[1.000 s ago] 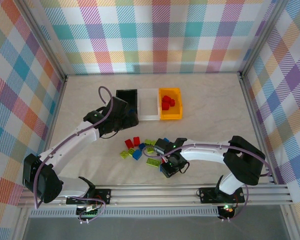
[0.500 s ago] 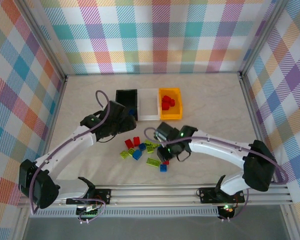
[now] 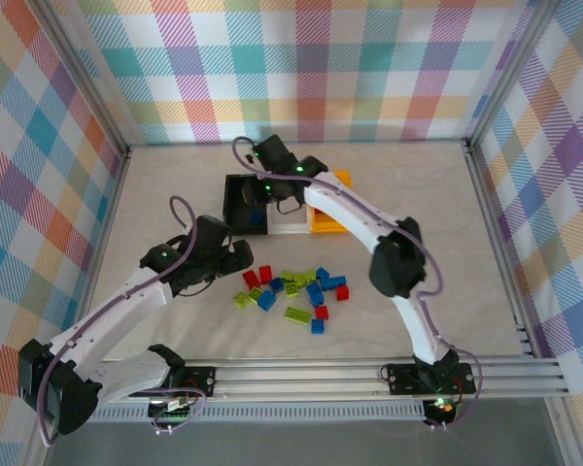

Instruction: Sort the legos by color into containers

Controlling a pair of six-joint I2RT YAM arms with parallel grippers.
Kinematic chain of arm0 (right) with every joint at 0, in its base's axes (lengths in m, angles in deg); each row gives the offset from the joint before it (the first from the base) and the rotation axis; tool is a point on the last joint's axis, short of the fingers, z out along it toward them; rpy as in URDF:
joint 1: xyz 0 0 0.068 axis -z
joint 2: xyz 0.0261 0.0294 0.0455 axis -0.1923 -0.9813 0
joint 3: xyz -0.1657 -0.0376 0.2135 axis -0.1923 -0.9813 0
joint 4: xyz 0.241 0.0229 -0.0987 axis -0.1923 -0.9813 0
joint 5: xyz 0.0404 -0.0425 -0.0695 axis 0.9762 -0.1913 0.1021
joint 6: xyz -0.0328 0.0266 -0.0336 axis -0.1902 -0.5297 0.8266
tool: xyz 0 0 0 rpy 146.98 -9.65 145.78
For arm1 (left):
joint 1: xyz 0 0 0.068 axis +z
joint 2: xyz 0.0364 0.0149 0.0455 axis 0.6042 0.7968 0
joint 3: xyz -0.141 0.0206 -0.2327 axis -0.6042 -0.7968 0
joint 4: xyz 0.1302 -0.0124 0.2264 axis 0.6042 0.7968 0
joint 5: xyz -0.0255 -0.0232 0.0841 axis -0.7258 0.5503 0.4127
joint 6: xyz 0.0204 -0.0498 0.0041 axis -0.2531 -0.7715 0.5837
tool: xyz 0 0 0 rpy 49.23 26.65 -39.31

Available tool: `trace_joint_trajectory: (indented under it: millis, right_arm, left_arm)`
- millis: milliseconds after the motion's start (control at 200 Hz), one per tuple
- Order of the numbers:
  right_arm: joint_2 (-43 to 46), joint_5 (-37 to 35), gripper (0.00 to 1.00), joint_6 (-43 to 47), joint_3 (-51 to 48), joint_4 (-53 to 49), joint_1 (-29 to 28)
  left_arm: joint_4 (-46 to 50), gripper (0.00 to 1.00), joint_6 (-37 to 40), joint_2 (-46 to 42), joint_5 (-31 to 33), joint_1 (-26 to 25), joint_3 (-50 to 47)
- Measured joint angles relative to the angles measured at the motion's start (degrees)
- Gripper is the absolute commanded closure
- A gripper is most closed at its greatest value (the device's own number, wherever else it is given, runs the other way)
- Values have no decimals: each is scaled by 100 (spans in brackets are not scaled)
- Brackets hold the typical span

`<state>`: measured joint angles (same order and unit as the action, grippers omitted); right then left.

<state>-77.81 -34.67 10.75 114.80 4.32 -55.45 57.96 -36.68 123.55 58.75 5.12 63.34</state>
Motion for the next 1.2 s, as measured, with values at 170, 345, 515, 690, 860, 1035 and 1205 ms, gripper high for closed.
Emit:
trace_joint_trajectory:
  millis: [170, 345, 515, 690, 860, 1035, 1205]
  right_arm:
    - [-2046, 66, 60, -59, 3217, -885, 37]
    - [-2885, 251, 45, -291, 4406, -1521, 133]
    - [-2903, 420, 36, -350, 4507, -1628, 201]
    - [-2868, 450, 34, -345, 4557, -1661, 240]
    - [-2518, 332, 37, -321, 4557, -2319, 234]
    - [-1821, 63, 36, -308, 4553, -3209, 232]
    - [-955, -199, 33, -310, 4162, -3641, 168]
  left_arm:
    - [109, 0, 0, -98, 0, 11, -46]
    - [151, 0, 2, -151, -7, 11, -59]
    - [162, 0, 7, -236, -48, 11, -122]
    - [127, 0, 92, -310, -181, 9, -136]
    - [101, 0, 181, -275, -240, -24, -136]
    - [74, 0, 201, -195, -345, -48, -136]
    - [-81, 0, 273, 4, -448, -181, -120]
